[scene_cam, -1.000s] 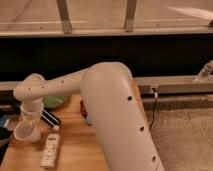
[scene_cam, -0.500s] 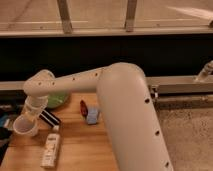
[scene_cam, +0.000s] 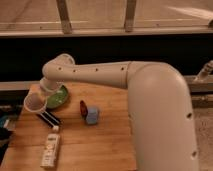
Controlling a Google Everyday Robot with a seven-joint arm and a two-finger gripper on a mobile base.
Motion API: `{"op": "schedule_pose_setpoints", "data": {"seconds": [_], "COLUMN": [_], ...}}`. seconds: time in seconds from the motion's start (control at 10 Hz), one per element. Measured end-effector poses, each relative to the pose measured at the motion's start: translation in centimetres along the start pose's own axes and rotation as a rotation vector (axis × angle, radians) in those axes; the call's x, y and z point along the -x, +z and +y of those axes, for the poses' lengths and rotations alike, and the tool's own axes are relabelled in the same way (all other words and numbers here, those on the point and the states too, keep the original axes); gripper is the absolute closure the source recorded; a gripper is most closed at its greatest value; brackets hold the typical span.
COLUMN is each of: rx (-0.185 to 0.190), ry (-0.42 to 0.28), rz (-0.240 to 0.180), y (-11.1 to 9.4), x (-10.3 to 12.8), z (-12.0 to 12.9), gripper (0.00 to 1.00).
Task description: Pick up the ceramic cup
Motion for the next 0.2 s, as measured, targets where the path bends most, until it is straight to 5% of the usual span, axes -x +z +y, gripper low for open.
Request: {"op": "schedule_pose_setpoints", "data": {"seconds": [0.2], "rx": [-0.033], "ry": [0.047], "rz": [-0.082], "y": [-2.45], "x": [0.32], "z": [-2.51], "gripper": [1.0]}}
